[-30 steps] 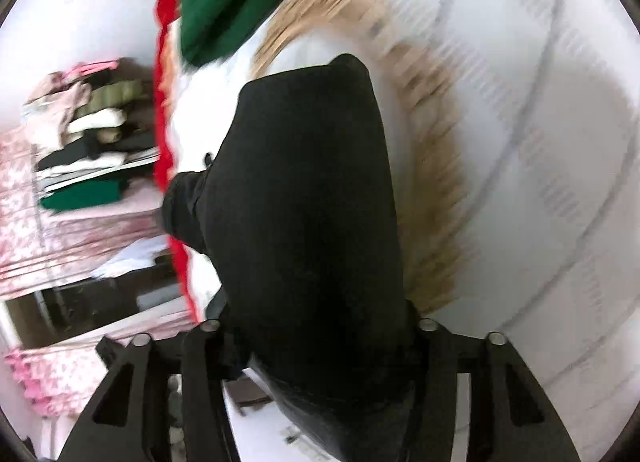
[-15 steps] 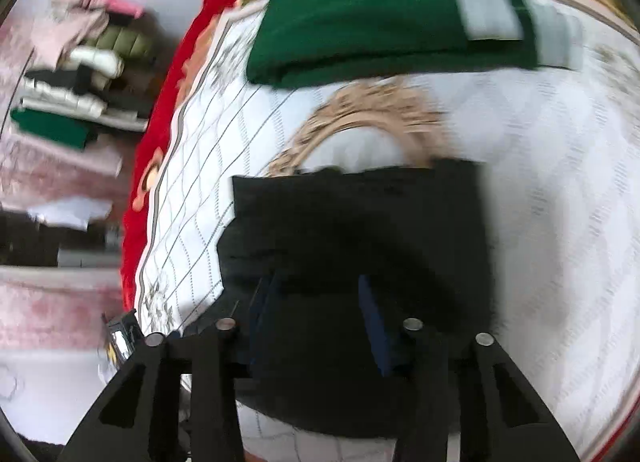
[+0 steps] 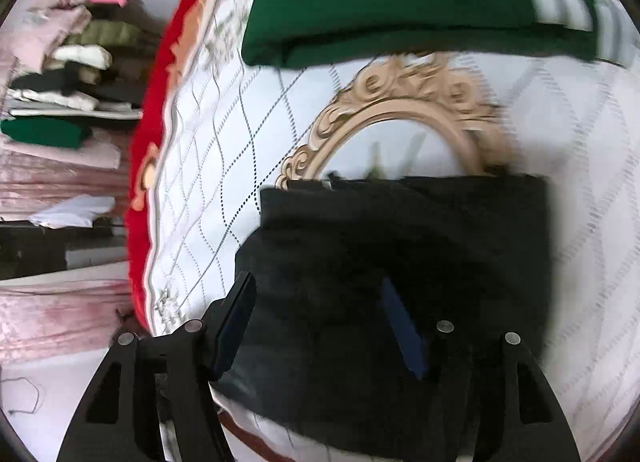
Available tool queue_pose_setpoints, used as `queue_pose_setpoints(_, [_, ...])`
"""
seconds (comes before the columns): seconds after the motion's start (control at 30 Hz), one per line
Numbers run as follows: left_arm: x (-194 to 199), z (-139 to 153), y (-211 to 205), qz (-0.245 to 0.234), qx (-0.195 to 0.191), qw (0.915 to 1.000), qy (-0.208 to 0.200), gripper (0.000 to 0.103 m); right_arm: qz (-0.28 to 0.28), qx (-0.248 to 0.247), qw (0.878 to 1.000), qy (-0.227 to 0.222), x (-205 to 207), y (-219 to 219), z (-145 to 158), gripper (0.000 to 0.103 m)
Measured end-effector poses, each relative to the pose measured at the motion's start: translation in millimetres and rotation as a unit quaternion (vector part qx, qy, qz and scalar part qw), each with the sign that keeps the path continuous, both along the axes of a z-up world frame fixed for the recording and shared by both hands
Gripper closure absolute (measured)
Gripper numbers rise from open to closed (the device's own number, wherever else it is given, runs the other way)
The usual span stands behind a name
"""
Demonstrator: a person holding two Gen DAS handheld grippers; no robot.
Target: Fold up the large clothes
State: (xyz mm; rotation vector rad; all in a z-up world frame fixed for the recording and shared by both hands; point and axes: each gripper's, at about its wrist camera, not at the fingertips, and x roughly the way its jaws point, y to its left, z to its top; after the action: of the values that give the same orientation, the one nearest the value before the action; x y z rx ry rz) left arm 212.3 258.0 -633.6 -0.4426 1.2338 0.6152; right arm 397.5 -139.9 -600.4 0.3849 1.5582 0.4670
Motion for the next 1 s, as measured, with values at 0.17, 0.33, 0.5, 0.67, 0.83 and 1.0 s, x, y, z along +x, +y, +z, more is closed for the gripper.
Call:
queue_pose_setpoints(0.17, [0.5, 43.8, -37.5, -0.024, 0.001, 0.9993, -0.027, 0.000, -0.045, 0.003, 0.999, 0.011, -30.7, -91.1, -13.3, 0.019])
queue_pose_setpoints(0.33, [27.1, 21.3, -107.7, -0.089, -0.006, 0.9960, -0.010, 0.000, -0.102, 0.090, 0.988, 0.070, -49.1, -136.4, -85.0, 0.019])
queue_pose_setpoints(0.5, [55.3, -28.6, -133.0, -0.126, 0.005, 0.9905, 0.055, 0.000, -0.083, 0.218, 0.971, 0.060, -33.1, -119.0, -120.6, 0.019])
queue_pose_setpoints(0.67, [54.9, -38.5, -114.2, -0.097, -0.041, 0.9937, 0.037, 0.000, 0.006, 0.234, 0.968, 0.093, -15.4, -62.3, -119.6, 0.015])
queue_pose_setpoints(0.83, [53.4, -47.6, -94.5, -0.077, -0.064, 0.9944, 0.034, 0.000, 0.010, 0.406, 0.905, 0.127, -14.0, -57.1, -103.6, 0.016])
queue_pose_setpoints(1.0, [53.1, -50.0, -90.0, -0.080, -0.088, 0.9928, 0.017, 0.000, 0.005, 0.288, 0.946, 0.147, -13.1, -35.2, -142.7, 0.015])
